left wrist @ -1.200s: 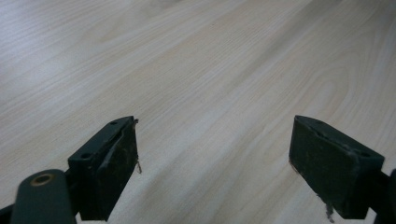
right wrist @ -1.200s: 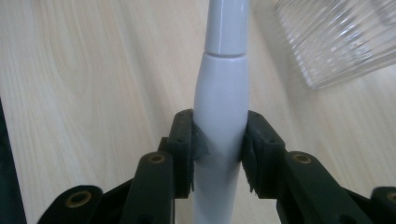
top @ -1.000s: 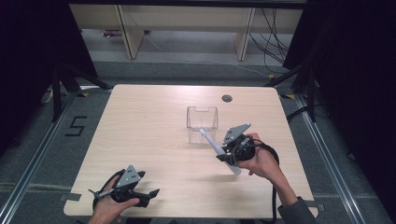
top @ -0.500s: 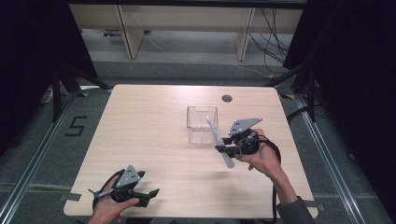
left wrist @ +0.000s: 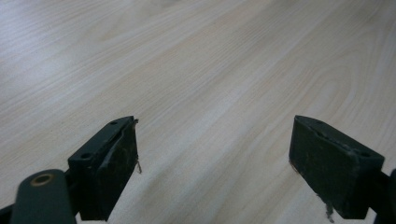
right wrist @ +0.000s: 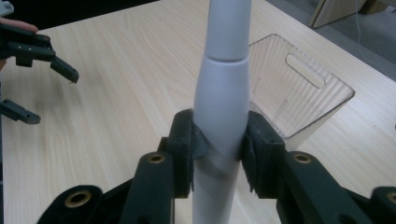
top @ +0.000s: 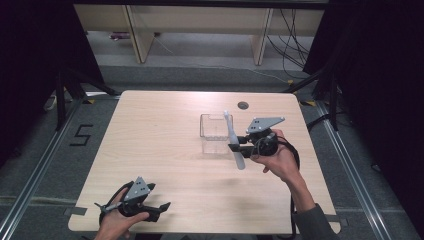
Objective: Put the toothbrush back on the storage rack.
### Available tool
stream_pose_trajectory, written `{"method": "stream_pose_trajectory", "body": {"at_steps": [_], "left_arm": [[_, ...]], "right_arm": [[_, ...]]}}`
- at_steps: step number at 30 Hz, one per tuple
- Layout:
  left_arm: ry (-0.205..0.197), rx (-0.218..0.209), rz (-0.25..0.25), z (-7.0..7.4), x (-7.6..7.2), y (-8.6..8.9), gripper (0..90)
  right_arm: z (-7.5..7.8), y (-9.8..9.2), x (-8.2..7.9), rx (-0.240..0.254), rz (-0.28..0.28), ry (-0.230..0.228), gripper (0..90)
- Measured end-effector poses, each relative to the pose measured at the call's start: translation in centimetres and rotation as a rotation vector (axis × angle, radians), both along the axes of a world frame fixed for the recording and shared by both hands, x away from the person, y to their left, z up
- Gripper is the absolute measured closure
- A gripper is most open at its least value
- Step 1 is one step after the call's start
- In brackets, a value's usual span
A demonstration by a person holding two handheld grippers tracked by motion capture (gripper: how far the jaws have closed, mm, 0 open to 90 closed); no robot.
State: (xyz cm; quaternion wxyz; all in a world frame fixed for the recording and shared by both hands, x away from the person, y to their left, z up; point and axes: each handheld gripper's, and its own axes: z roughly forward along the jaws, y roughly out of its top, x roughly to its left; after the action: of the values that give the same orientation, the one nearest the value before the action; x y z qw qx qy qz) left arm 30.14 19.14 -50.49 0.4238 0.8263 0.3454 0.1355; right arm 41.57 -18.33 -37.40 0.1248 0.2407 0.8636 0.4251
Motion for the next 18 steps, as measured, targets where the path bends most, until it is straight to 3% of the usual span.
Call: {"method": "stream_pose_trajectory", "body": {"at_steps": [1, 4, 14, 17, 18], "left_arm": [[-0.004, 0.025, -0.007, 0.1, 0.0, 0.1, 15.0], [-0.003, 0.034, -0.008, 0.1, 0.1, 0.2, 15.0], [-0.004, 0.033, -0.005, 0.1, 0.1, 0.2, 15.0], [-0.003, 0.034, -0.008, 0.1, 0.1, 0.2, 15.0], [0.0, 0.016, -0.005, 0.1, 0.0, 0.1, 15.0]], "right_arm": [[0.1, 0.1, 0.2, 0.008, 0.003, -0.003, 67.3], [0.6, 0.3, 0.4, 0.007, 0.003, -0.014, 67.3], [2.5, 1.2, 1.8, 0.039, -0.01, -0.02, 67.3], [3.2, 1.4, 2.2, 0.029, -0.01, -0.016, 67.3], [3.4, 1.5, 2.4, 0.032, -0.01, -0.039, 67.3]]}}
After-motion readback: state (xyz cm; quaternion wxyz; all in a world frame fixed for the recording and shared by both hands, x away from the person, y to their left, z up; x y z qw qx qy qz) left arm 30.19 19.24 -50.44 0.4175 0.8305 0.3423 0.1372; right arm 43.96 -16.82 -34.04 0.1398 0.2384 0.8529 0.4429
